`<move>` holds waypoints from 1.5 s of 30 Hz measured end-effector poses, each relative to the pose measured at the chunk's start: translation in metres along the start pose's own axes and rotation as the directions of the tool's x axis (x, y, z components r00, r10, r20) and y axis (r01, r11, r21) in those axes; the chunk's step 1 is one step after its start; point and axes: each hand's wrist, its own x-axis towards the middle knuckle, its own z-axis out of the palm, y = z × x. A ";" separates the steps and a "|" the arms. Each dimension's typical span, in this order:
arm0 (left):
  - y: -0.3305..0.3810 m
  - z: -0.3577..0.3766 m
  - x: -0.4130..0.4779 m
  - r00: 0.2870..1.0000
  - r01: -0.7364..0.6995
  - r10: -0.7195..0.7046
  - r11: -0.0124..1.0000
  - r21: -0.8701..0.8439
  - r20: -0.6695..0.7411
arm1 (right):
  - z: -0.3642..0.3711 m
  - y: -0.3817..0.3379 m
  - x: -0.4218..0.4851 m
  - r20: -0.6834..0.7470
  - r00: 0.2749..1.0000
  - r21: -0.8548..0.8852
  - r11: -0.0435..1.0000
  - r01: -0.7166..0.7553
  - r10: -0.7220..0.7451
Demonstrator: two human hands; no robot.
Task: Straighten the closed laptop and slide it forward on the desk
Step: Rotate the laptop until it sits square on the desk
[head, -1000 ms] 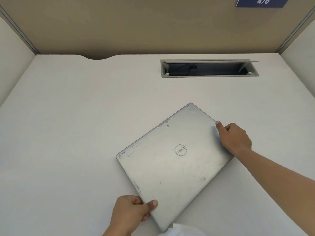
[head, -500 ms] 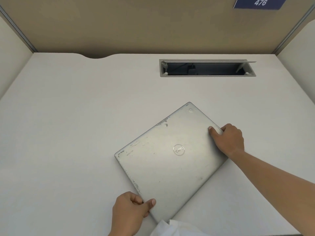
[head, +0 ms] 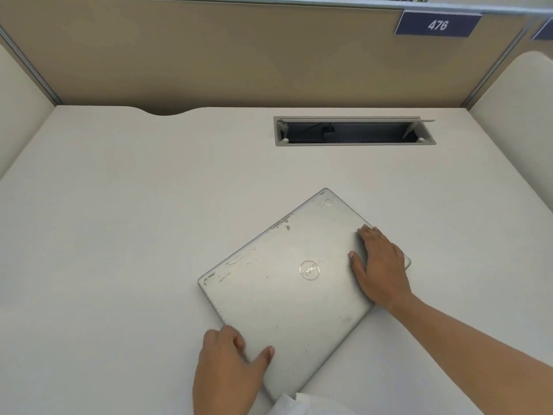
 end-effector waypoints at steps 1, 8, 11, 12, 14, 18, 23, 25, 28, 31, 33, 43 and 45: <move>-0.002 0.007 0.000 0.996 -0.072 0.075 0.996 0.053 -0.057 | 0.001 0.000 -0.001 0.001 1.000 -0.009 1.000 0.005 -0.005; -0.001 0.044 0.013 0.892 -0.386 0.442 0.857 0.341 -0.101 | 0.005 -0.004 -0.003 0.006 1.000 0.009 1.000 -0.025 0.025; 0.000 0.051 0.017 0.872 -0.455 0.489 0.827 0.330 -0.024 | 0.007 -0.006 -0.005 0.010 0.999 0.024 0.999 -0.037 0.037; -0.002 0.053 0.018 0.864 -0.474 0.503 0.820 0.320 -0.010 | 0.006 -0.006 -0.005 0.010 0.999 0.031 0.999 -0.042 0.041; -0.005 0.054 0.020 0.855 -0.494 0.519 0.818 0.294 -0.010 | 0.006 -0.006 -0.004 0.014 0.999 0.044 0.998 -0.048 0.047; -0.011 0.055 0.022 0.837 -0.520 0.547 0.802 0.294 -0.013 | 0.007 -0.005 -0.004 0.021 0.999 0.049 0.998 -0.047 0.046; -0.013 0.058 0.022 0.824 -0.531 0.565 0.797 0.289 -0.045 | 0.006 -0.006 -0.004 0.014 0.999 0.048 0.997 -0.052 0.051; -0.013 0.058 0.022 0.826 -0.528 0.562 0.801 0.284 -0.051 | 0.006 -0.006 -0.004 0.012 0.999 0.041 0.998 -0.047 0.047; -0.012 0.056 0.024 0.843 -0.516 0.537 0.825 0.231 -0.038 | 0.005 -0.006 -0.003 0.016 0.999 0.042 0.998 -0.045 0.045; -0.016 0.047 0.026 0.879 -0.474 0.474 0.880 0.026 -0.038 | 0.002 -0.004 0.001 0.015 0.999 0.075 0.996 -0.050 0.049; -0.019 0.037 0.024 0.916 -0.401 0.399 0.912 -0.088 -0.036 | -0.002 -0.001 0.005 0.001 0.998 0.081 0.995 -0.059 0.059; -0.017 0.014 -0.018 0.973 0.229 -0.217 0.866 -0.445 0.077 | -0.019 0.008 0.035 0.163 0.935 0.098 0.938 -0.332 0.314; -0.009 0.011 -0.016 0.937 0.350 -0.284 0.755 -0.555 0.205 | -0.022 0.008 0.038 0.170 0.929 0.101 0.932 -0.348 0.328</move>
